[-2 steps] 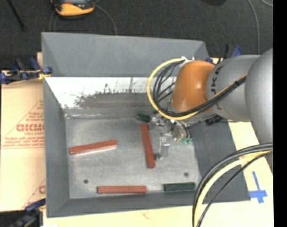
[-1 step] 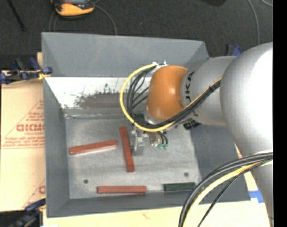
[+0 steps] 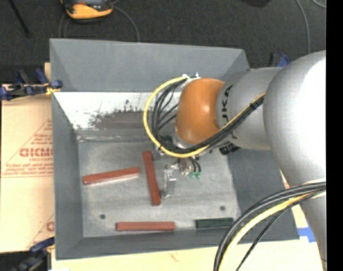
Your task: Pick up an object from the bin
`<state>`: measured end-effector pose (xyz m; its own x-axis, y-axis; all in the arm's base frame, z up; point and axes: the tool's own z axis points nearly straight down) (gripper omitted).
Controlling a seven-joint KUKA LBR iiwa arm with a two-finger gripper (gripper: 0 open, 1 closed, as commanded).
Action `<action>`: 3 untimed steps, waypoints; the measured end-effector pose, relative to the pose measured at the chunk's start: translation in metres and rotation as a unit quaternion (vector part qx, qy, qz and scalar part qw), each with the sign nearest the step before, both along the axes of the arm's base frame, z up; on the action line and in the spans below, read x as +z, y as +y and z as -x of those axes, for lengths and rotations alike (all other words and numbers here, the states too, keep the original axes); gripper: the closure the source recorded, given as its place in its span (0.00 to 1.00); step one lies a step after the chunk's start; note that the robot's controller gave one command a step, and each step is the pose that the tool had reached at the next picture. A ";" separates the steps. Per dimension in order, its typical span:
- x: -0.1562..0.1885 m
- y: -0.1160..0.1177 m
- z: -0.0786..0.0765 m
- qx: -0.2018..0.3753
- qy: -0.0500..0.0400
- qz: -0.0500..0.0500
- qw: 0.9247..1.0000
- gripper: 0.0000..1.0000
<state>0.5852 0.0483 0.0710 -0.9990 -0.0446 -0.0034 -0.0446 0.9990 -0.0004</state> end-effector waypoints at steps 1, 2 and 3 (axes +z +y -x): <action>0.000 0.000 0.000 0.000 0.000 0.000 1.000 0.00; 0.001 0.061 0.014 -0.041 0.001 0.000 0.999 1.00; 0.001 0.061 0.014 -0.040 0.001 0.000 0.999 1.00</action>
Offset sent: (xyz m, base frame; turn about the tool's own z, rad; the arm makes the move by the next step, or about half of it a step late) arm -0.0148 0.0614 0.0000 0.0839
